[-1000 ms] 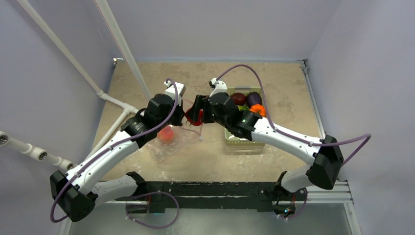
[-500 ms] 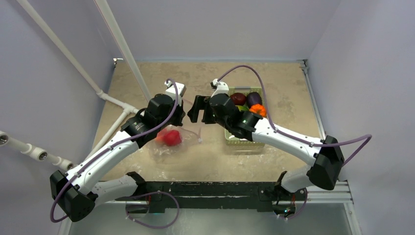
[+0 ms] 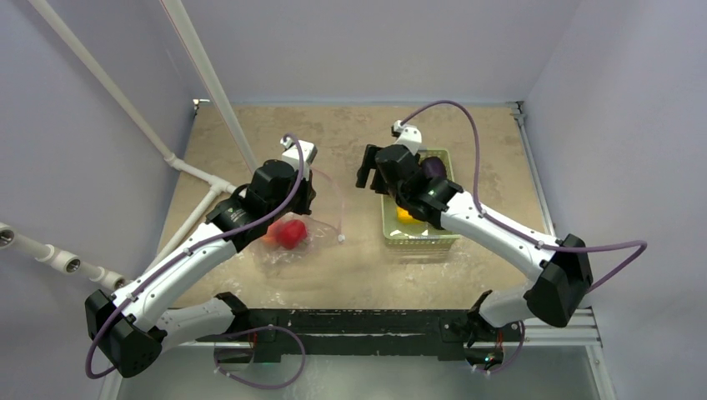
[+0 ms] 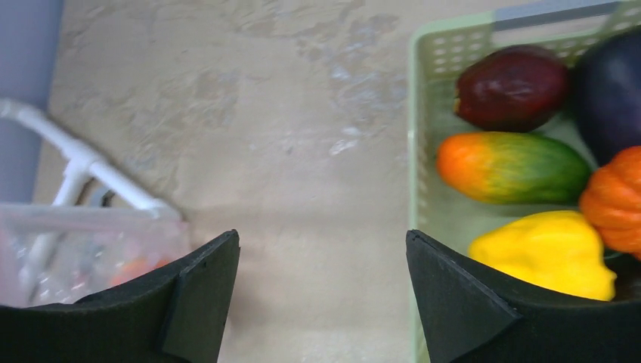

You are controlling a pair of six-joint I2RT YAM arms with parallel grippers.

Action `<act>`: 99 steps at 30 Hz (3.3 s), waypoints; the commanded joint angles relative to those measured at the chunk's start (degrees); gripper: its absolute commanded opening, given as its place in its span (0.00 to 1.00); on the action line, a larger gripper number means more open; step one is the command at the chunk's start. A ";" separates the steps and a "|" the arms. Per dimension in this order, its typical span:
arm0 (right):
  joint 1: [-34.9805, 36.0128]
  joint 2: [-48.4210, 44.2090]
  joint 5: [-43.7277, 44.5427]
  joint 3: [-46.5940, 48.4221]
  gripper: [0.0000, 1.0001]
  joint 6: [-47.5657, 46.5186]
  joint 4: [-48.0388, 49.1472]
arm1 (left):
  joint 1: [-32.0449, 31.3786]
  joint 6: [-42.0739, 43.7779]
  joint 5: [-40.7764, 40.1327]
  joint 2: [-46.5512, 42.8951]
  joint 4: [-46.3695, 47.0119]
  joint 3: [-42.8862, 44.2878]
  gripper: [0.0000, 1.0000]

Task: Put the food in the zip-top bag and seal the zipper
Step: Place the fake fruit in the zipper food storage bag, then adjust the bin at the center of the board.

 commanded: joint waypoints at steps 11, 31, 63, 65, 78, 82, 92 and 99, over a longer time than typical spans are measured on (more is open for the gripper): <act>-5.17 9.74 3.62 -2.63 0.58 -3.83 1.48 | 0.05 0.60 -0.28 -0.35 2.10 0.17 0.00; -6.63 20.98 2.97 1.06 0.12 -7.37 5.06 | 0.05 0.73 -0.37 -1.94 2.05 0.32 0.00; 2.14 28.46 1.40 8.83 0.00 -15.85 8.91 | 0.05 0.82 -1.18 -1.69 1.90 0.27 0.00; 2.87 28.04 1.68 8.94 0.08 -15.26 8.38 | 0.05 0.86 -1.01 -1.69 1.92 0.31 0.00; 3.67 20.32 7.39 11.99 0.54 -9.73 0.51 | 0.05 0.95 -1.12 -2.30 1.90 0.32 0.00; 2.93 18.23 9.77 11.88 0.59 -8.41 -1.92 | 0.05 0.97 -1.07 -2.34 1.89 0.29 0.00; -2.03 11.96 11.48 7.71 0.81 -7.36 -3.58 | 0.00 1.00 -1.14 -2.27 1.89 0.35 0.00; -6.88 8.45 8.42 3.26 0.93 -6.77 -0.96 | 0.04 1.00 -1.16 -2.13 1.87 0.27 0.00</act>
